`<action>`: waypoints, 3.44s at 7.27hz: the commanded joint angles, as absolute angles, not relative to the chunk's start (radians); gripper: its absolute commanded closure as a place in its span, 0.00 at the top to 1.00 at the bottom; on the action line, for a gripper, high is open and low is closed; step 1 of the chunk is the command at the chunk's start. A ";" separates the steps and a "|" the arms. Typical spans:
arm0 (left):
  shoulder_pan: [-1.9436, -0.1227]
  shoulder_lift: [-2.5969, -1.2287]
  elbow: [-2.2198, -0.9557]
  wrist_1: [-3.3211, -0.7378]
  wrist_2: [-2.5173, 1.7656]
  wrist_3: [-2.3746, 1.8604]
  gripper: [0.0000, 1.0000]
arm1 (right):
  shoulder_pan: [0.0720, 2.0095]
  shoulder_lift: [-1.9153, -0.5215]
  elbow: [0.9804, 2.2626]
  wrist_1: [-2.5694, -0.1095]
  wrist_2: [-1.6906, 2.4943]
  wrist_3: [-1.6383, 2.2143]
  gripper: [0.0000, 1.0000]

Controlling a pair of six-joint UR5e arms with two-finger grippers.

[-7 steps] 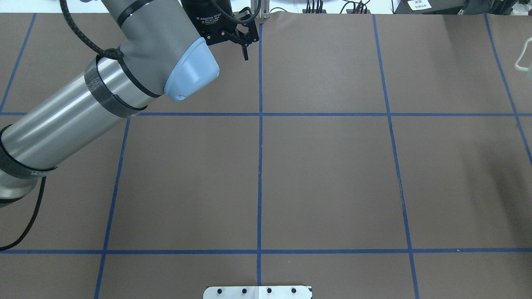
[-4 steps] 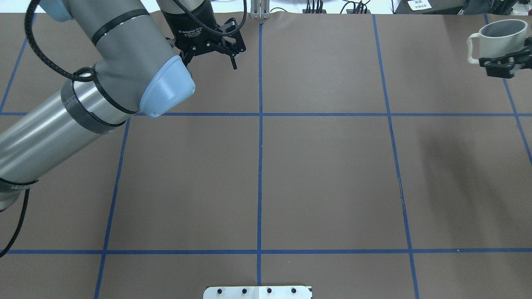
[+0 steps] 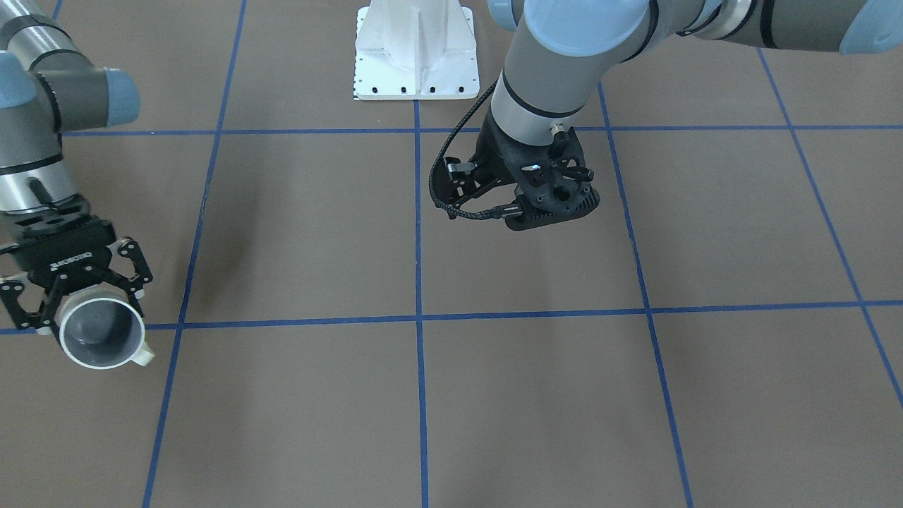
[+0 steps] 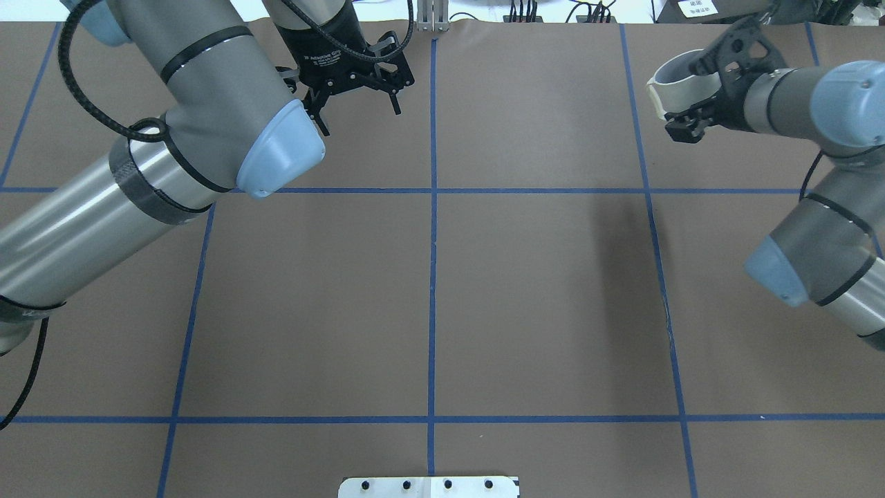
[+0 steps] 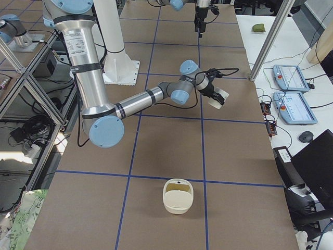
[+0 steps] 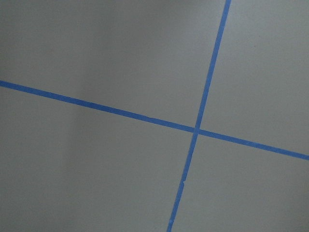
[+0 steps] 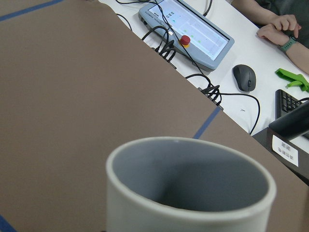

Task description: Left arm hands cup to right arm to dump lemon

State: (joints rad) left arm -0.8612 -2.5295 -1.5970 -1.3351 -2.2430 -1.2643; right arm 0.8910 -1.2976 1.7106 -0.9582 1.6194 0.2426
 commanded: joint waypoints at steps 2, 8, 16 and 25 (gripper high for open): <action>-0.845 -2.533 -1.430 -1.716 -2.244 -1.527 1.00 | 0.725 -1.151 1.710 -1.092 1.421 0.363 0.00; -0.841 -2.569 -1.376 -1.817 -2.244 -1.624 1.00 | 0.462 -1.020 1.729 -1.167 0.988 0.636 0.00; -0.821 -2.569 -1.379 -1.852 -2.319 -1.631 0.90 | 0.387 -0.983 1.721 -1.170 0.845 0.686 0.00; -0.781 -2.569 -1.378 -1.850 -2.319 -1.631 0.44 | 0.387 -0.983 1.723 -1.169 0.847 0.686 0.00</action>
State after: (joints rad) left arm -0.7815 -2.5698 -1.3783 -1.8505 -2.3194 -1.6318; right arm 0.3866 -0.9833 1.7226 -1.1689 0.8468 0.6857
